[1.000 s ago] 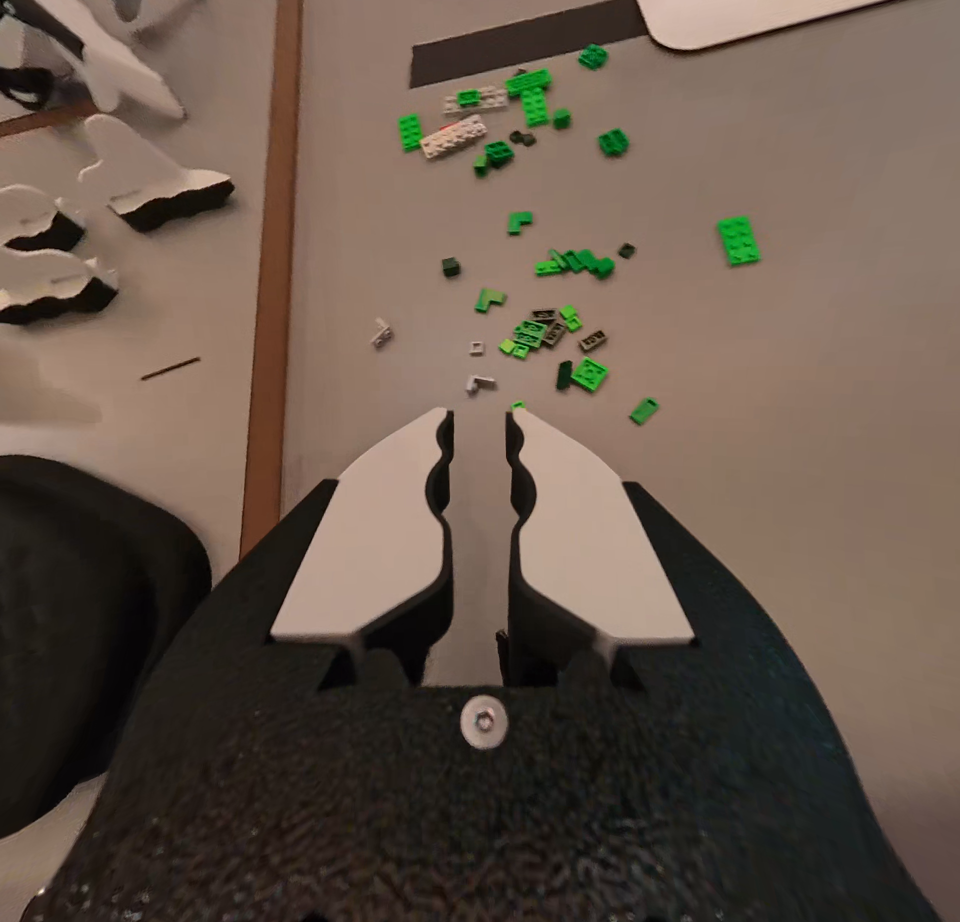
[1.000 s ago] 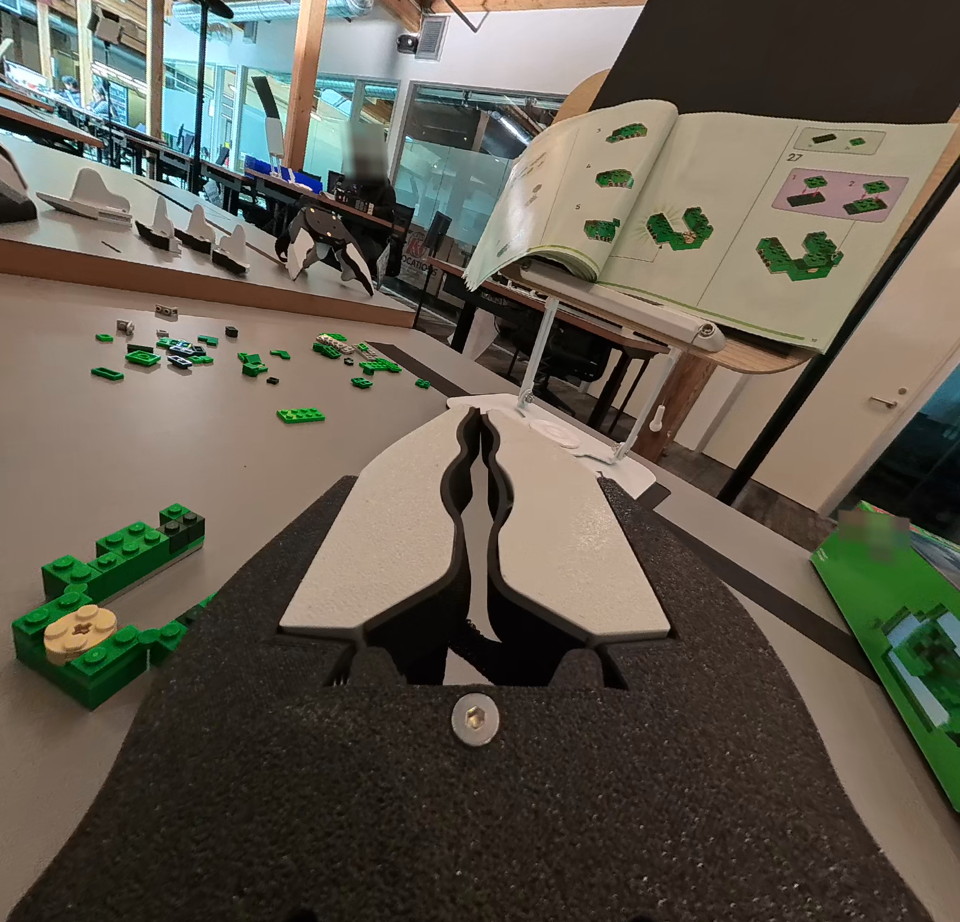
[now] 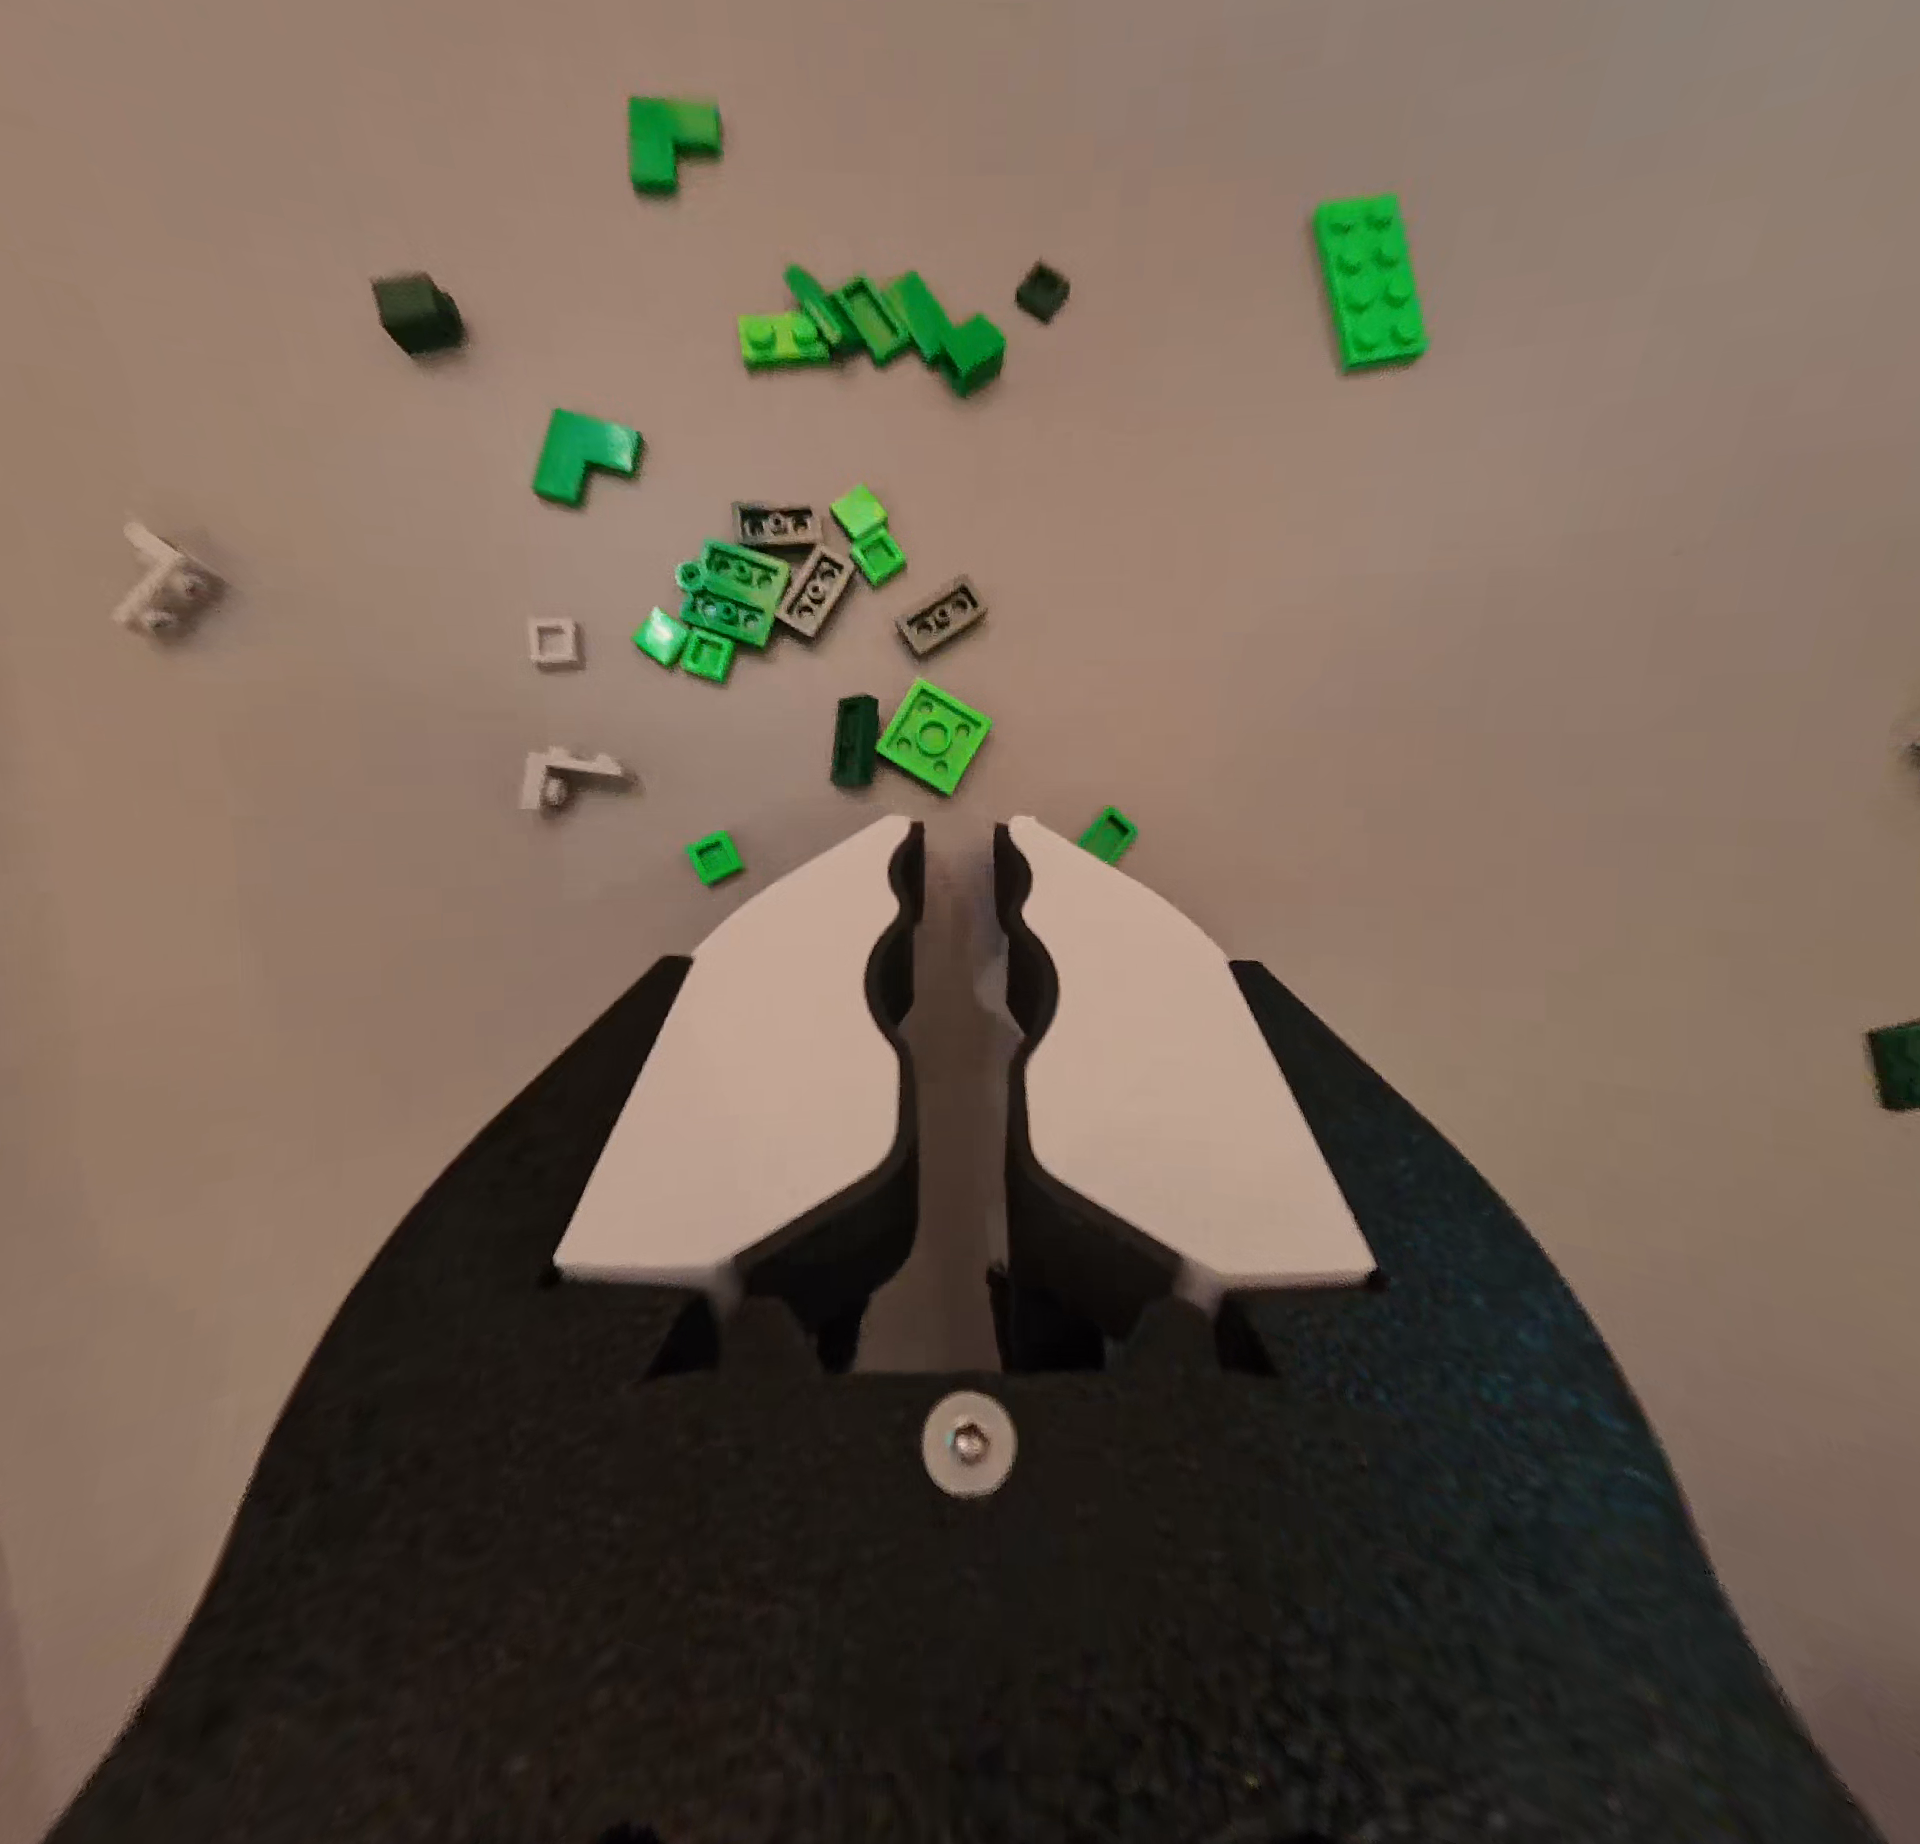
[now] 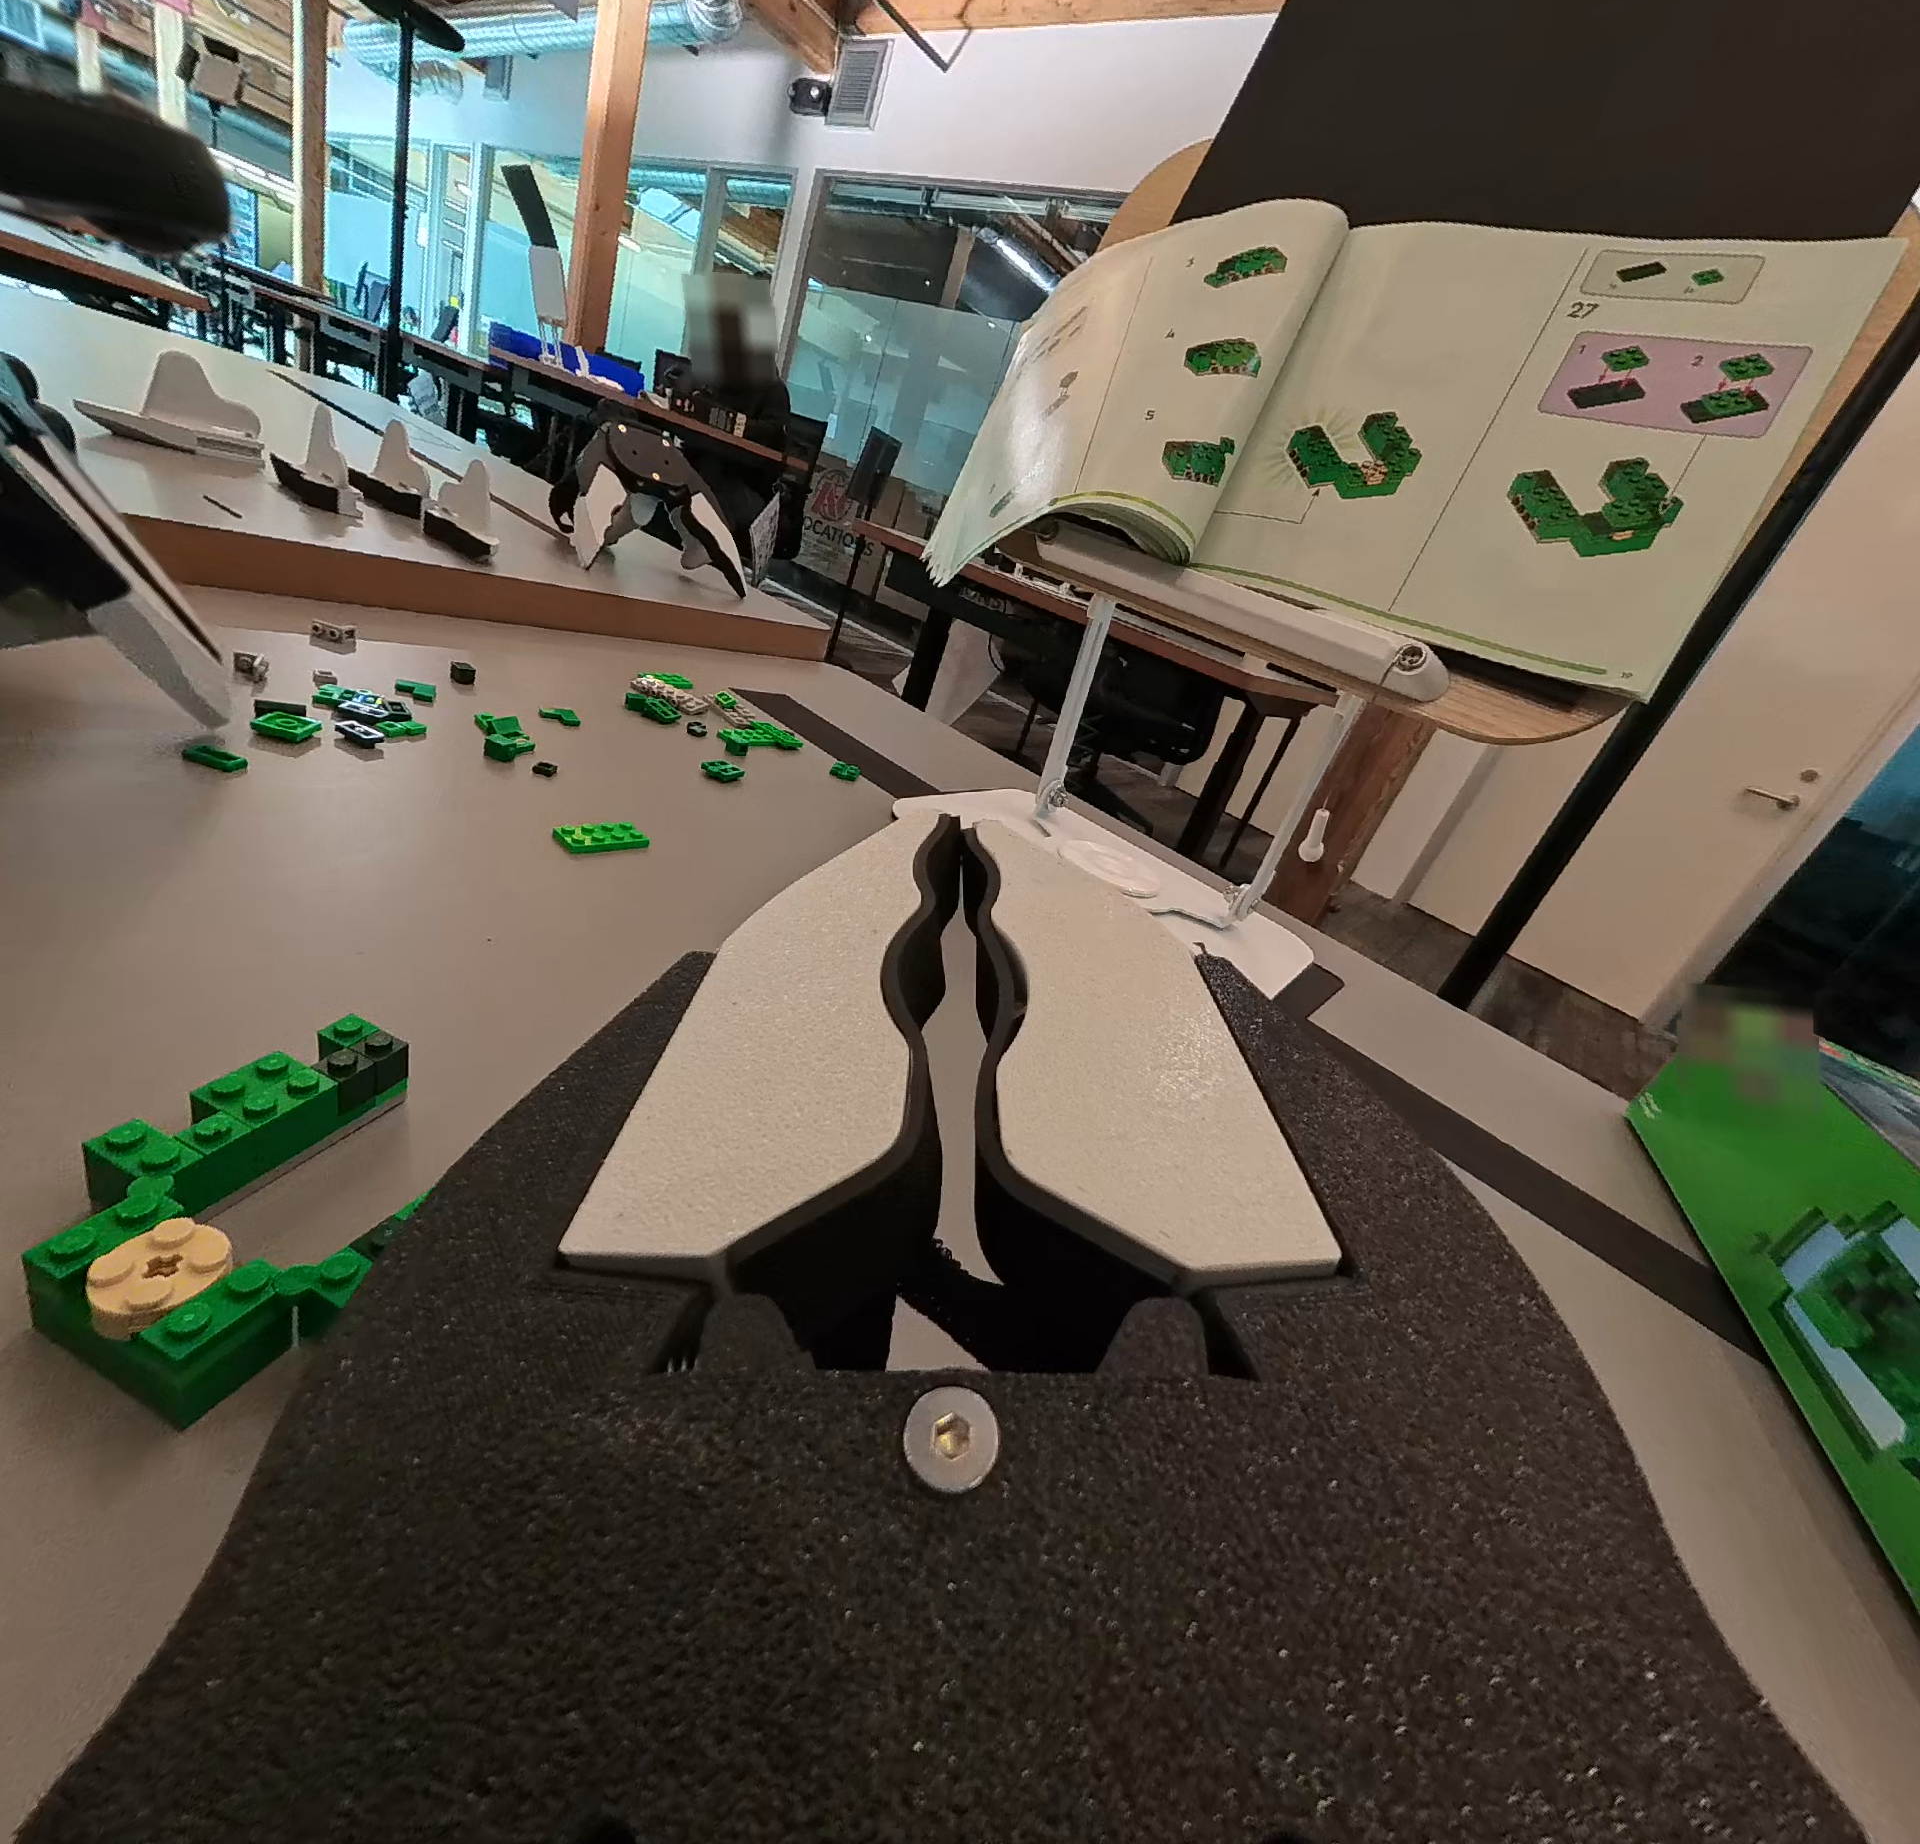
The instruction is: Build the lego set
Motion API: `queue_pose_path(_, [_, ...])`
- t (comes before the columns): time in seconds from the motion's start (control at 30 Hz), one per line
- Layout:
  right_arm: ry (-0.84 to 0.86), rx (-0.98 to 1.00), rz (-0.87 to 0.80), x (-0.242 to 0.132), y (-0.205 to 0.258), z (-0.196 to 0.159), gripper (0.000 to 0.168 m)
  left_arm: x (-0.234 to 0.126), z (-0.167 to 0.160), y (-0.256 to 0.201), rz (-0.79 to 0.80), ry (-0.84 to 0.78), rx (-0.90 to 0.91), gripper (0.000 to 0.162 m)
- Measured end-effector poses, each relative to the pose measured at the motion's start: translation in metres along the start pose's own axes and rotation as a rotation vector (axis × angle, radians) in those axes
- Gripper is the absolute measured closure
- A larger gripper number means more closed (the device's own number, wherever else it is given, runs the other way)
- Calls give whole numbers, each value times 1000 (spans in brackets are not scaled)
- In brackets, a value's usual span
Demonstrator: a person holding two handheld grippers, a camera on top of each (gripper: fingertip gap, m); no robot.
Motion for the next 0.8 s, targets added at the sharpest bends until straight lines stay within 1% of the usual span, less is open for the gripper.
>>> queue_pose_path(0.07, [-1, 3, 0, 0, 0, 0, 168, 2, -2, 0, -18, 44, -22, 151])
queue_pose_path(0.17, [-2, 4, 2, 0, 0, 0, 168, 1, 0, 1, -8, 46, -6, 149])
queue_pose_path(0.27, [-2, 2, 3, 0, 0, 0, 168, 4, 2, 2, 12, 50, 22, 143])
queue_pose_path(0.4, [-2, 1, 3, 0, 0, 0, 168, 10, 10, 1, 4, 51, 57, 140])
queue_pose_path(0.63, [-1, -2, 5, 0, 0, 0, 168, 16, 19, 3, 27, 41, 114, 145])
queue_pose_path(0.73, [-2, -3, 6, 0, 1, 0, 168, 16, 18, 4, 16, 21, 114, 147])
queue_pose_path(0.8, [-2, -4, 6, 0, 1, 0, 168, 15, 16, 0, -29, -11, 99, 148])
Point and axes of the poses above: each gripper's, where its closed fingertips meet, x out along the fingers, z out of its top, y = z × x across the jaws, the point moved 6 cm from there along -x, back along the fingers, and after that the axes turned 6 degrees about -x, right-handed, at the moved point
